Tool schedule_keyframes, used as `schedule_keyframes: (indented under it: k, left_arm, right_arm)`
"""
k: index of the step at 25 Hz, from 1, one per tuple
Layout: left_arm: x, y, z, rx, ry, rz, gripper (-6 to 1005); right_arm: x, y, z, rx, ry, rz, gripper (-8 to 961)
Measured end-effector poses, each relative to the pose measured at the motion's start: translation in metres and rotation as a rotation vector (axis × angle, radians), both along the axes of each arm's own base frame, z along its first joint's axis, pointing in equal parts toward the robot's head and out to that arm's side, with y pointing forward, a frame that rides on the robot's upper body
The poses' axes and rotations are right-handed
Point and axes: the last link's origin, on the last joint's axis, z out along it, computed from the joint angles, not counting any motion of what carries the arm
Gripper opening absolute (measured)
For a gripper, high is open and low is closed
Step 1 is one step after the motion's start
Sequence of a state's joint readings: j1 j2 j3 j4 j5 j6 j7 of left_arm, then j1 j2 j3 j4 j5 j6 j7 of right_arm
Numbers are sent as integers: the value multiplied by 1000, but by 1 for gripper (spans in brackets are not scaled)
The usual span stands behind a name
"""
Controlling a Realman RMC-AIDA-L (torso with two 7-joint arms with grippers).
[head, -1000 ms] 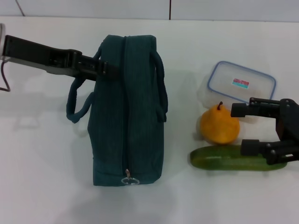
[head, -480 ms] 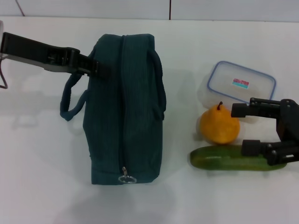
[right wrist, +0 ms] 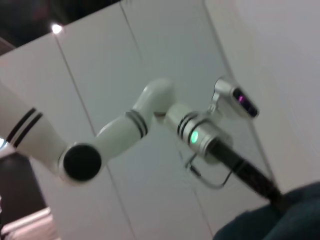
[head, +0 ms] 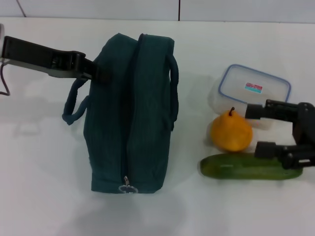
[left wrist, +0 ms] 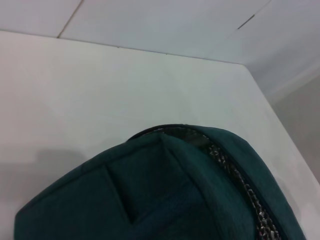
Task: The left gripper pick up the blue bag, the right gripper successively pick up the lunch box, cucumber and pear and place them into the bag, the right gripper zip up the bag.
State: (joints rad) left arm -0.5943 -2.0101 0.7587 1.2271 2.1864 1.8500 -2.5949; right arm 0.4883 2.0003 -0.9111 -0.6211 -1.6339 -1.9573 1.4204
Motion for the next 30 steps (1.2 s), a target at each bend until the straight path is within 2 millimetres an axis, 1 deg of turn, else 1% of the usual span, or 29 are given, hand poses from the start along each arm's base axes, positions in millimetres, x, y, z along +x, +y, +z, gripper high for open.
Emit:
schedule_keyframes:
  k: [1, 2, 5, 9, 14, 17, 20, 23, 30]
  left_arm:
    - [0, 0, -1, 0, -3, 0, 76]
    - [0, 0, -1, -1, -7, 1, 69]
    - [1, -1, -4, -2, -18, 0, 50]
    - [0, -4, -8, -7, -30, 8, 44]
    - [-4, -7, -10, -2, -41, 17, 43]
    - [-5, -7, -10, 13, -62, 11, 43]
    - [-7, -9, -10, 20, -94, 4, 43]
    - [-7, -11, -13, 20, -105, -7, 43]
    - [-7, -10, -14, 33, -103, -37, 42]
  right_arm:
    - [0, 0, 0, 0, 0, 0, 870]
    - [3, -1, 3, 40, 52, -45, 870]
    - [11, -1, 7, 94, 135, -132, 870]
    - [35, -3, 16, 219, 338, -353, 870]
    - [72, -21, 29, 367, 523, -596, 870]
    - [90, -28, 29, 419, 589, -737, 869]
    - [105, -30, 19, 421, 622, -885, 869]
    - [115, -30, 5, 403, 616, -1008, 869]
    - [131, -29, -24, 331, 626, -1249, 870]
